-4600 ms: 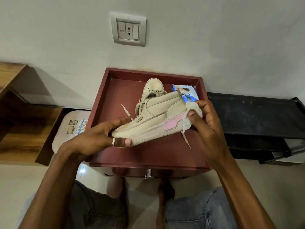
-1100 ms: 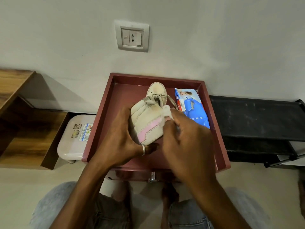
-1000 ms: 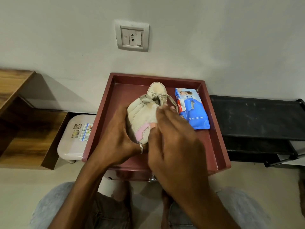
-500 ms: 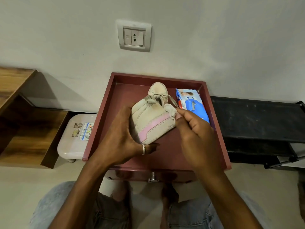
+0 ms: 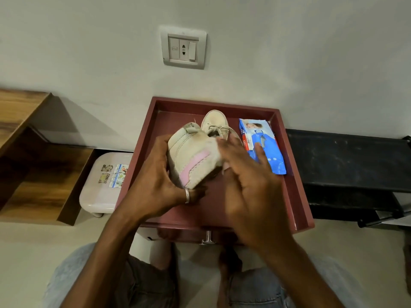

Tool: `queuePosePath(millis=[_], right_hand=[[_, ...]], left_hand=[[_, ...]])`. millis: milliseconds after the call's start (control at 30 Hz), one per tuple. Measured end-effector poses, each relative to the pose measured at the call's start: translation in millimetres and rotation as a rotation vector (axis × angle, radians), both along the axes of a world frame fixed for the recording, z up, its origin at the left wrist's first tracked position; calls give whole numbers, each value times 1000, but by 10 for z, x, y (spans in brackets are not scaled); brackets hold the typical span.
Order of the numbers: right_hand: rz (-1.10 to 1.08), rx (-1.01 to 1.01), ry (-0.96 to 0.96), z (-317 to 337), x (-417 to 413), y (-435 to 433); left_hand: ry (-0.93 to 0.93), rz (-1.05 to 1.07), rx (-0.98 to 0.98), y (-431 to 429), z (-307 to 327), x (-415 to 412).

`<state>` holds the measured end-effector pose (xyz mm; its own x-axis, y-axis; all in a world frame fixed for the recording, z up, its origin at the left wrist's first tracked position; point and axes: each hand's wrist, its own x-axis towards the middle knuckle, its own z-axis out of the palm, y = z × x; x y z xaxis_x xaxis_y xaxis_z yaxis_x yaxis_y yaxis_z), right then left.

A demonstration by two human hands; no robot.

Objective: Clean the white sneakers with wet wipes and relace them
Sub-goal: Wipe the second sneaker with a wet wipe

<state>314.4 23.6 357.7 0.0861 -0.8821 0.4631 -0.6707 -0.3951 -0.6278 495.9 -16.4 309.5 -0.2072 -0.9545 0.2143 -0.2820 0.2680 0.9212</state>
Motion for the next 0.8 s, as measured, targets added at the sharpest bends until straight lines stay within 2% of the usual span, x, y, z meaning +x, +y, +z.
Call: queuePosePath(millis=[133, 200, 267, 400, 467, 500, 567, 667, 733, 800], right_hand=[[-60, 428, -529, 59, -144, -132], [-77, 482, -640, 51, -125, -102], [-100, 318, -507, 97, -57, -33], [28, -88, 24, 136, 115, 115], [110, -169, 226, 96, 162, 114], [142, -171, 241, 72, 137, 79], [161, -75, 45, 49, 16, -8], [37, 161, -347, 25, -164, -116], [-33, 287, -485, -24, -188, -150], [-37, 264, -505, -36, -148, -121]], left_hand=[[-103, -10, -50, -3, -3, -8], [-130, -15, -41, -2, -1, -8], [-116, -19, -47, -5, -8, 5], [-21, -34, -69, 4, -1, 7], [-3, -41, -75, 12, -11, 9], [-1, -39, -68, 10, -16, 13], [-33, -32, -49, 1, -13, 15], [-102, -55, -2, 10, -13, -2], [-120, -62, 3, 14, -15, -3], [-122, -66, -4, 10, -7, 3]])
